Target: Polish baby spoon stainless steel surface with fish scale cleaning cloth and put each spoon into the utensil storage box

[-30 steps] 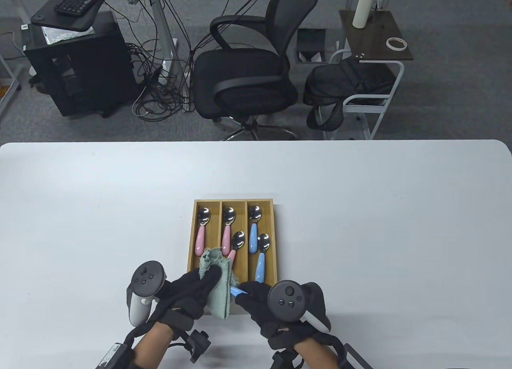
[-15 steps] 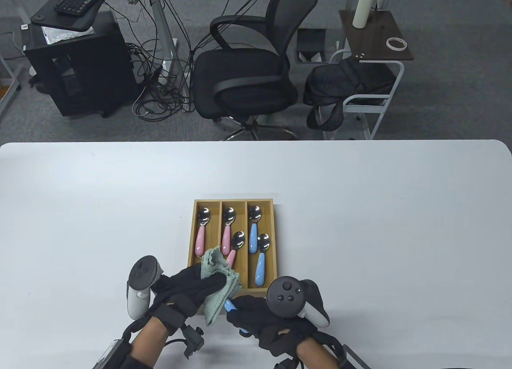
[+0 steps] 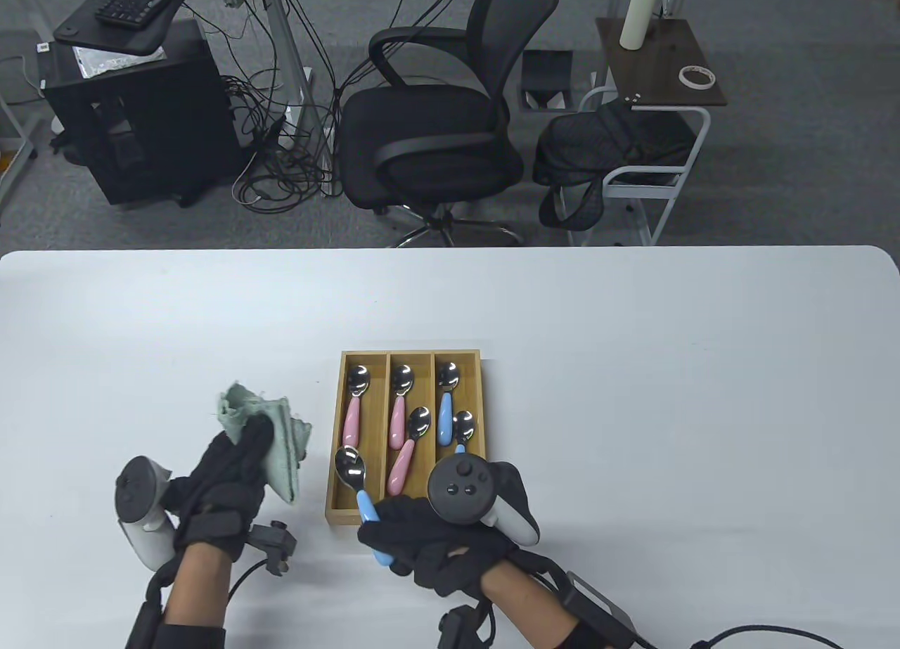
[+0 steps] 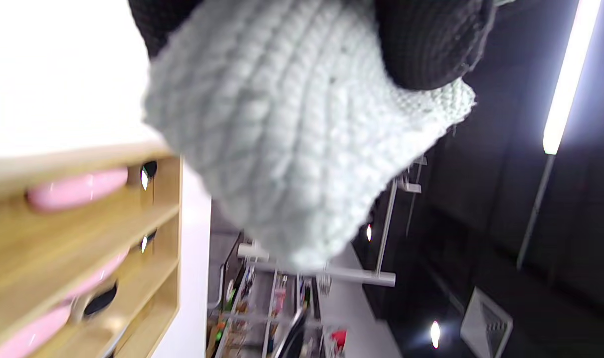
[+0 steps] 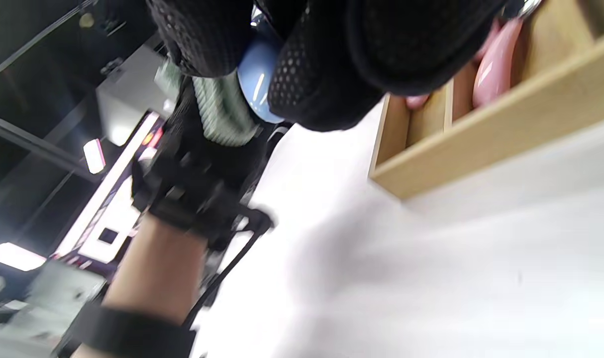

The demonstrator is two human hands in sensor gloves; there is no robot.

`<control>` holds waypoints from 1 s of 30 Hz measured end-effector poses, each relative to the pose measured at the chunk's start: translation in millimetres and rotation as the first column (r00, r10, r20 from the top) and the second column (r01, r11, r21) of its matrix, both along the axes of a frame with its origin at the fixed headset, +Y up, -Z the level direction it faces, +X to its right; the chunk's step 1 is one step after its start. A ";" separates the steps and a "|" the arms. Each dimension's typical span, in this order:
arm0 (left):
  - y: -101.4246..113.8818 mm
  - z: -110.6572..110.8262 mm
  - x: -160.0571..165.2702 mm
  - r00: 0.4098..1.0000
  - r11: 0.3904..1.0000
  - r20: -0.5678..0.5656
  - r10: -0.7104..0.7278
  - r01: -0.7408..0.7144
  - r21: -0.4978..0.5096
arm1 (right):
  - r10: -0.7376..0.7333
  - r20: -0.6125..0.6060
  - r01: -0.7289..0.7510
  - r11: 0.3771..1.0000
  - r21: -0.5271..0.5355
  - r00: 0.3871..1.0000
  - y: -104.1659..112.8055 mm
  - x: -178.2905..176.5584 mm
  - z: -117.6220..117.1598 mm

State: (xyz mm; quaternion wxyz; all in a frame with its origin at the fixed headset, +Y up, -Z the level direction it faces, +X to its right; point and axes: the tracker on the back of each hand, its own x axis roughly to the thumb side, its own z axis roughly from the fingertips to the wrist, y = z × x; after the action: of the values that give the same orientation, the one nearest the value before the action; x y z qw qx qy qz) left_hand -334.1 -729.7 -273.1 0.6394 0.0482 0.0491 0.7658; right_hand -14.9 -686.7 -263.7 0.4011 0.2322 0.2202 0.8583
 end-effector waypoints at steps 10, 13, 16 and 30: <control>-2.7 -6.1 3.0 1.000 0.999 0.010 0.007 -0.007 -0.046 | 0.165 0.212 -0.153 0.986 -0.070 0.963 -33.3 -34.0 -72.7; -2.2 -6.7 3.5 1.000 0.999 0.017 0.001 0.000 -0.045 | 0.196 0.231 -0.181 0.980 -0.087 0.953 -39.1 -38.8 -82.2; -3.4 -7.2 3.4 1.000 0.998 0.026 0.013 -0.011 -0.056 | 0.224 0.232 -0.203 0.973 -0.111 0.947 -43.7 -43.2 -92.3; -2.3 -5.4 9.3 0.998 0.999 0.056 -0.011 0.014 -0.051 | 0.306 0.187 -0.301 0.952 -0.058 0.933 -35.2 -47.5 -87.4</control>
State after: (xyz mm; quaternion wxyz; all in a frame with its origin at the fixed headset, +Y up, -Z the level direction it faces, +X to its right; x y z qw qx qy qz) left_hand -324.9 -732.0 -278.5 0.6464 0.0109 0.0508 0.7613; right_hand -62.4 -721.9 -351.1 0.2867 0.1050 0.2257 0.9251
